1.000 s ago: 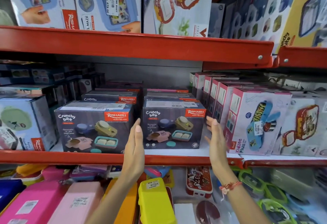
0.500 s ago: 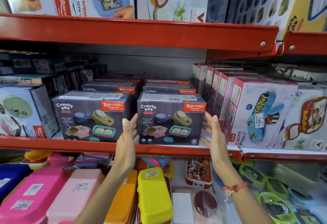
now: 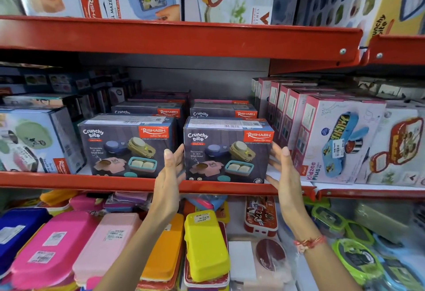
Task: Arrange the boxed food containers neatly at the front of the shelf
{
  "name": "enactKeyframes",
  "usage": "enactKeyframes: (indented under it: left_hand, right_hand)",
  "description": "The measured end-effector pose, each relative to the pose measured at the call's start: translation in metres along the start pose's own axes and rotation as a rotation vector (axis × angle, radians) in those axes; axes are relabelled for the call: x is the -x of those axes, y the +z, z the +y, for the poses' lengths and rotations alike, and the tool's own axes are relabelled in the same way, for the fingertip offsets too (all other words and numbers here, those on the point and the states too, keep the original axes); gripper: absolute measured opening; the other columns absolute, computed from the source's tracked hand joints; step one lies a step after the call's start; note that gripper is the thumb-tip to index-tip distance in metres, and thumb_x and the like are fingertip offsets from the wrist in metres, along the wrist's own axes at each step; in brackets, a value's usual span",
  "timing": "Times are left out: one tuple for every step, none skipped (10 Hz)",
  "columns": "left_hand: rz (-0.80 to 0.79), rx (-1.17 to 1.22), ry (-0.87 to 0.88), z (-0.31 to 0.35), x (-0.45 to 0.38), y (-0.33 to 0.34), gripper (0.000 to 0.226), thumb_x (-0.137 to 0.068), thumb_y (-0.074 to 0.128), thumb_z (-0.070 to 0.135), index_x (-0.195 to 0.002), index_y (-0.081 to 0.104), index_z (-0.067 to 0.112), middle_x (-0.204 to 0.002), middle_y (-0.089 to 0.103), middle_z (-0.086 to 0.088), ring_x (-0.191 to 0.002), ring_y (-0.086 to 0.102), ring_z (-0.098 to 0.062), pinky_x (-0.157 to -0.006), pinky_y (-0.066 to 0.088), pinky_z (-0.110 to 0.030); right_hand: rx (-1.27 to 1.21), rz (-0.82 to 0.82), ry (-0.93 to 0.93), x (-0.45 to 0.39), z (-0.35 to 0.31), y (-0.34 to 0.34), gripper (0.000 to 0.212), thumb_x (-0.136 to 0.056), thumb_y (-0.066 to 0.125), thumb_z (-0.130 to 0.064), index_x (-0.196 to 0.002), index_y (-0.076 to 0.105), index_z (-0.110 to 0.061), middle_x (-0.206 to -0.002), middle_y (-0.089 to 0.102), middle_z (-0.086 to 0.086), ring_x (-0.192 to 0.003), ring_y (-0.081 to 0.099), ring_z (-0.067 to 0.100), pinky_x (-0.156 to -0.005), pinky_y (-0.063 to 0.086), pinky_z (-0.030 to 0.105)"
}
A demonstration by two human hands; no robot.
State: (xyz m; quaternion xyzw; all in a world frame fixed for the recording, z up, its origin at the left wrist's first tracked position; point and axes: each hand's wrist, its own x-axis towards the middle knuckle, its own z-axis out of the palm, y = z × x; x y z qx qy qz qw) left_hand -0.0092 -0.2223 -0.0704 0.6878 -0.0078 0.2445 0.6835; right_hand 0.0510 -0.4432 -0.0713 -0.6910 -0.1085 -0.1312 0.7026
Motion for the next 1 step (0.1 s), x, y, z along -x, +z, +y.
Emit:
enactKeyframes:
  left_hand:
    - [0.001, 0.007, -0.01, 0.0025, 0.0035, -0.0008, 0.076, -0.083, 0.017, 0.065, -0.143, 0.041, 0.025, -0.138, 0.056, 0.005, -0.124, 0.053, -0.006, -0.093, 0.046, -0.014]
  right_hand:
    - [0.024, 0.053, -0.036, 0.0043, -0.0023, 0.0035, 0.074, -0.079, 0.028, -0.08, -0.136, 0.049, -0.038, -0.143, 0.051, -0.008, -0.135, 0.043, 0.012, -0.113, 0.034, 0.054]
